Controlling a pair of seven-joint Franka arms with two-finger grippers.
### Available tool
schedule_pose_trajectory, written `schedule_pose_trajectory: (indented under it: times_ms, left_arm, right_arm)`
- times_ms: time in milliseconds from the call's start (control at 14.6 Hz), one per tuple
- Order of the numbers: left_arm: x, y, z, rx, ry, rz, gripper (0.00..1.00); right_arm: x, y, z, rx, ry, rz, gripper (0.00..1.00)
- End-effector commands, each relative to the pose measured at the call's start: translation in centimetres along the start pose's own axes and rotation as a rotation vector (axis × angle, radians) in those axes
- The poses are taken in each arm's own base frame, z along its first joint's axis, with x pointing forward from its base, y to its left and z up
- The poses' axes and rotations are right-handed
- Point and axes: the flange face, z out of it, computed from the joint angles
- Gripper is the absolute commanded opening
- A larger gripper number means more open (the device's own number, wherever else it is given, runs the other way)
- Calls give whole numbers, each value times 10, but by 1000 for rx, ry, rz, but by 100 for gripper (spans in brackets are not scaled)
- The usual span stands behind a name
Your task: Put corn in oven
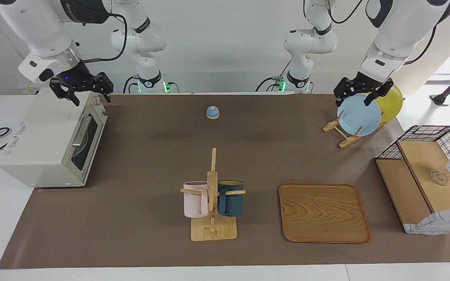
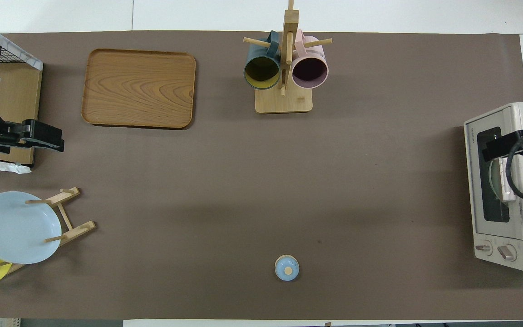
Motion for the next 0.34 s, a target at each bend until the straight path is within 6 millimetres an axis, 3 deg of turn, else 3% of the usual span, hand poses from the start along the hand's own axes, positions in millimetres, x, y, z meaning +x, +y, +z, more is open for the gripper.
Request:
schedule_pose_trajectory:
  times_ms: [0, 275]
  left_arm:
    - [-8, -4, -1, -16, -6, 1, 100]
    - [-8, -5, -1, -15, -6, 0, 100]
  right_arm:
    - [2, 3, -7, 18, 37, 26, 100]
    - [6, 3, -8, 13, 68, 25, 100]
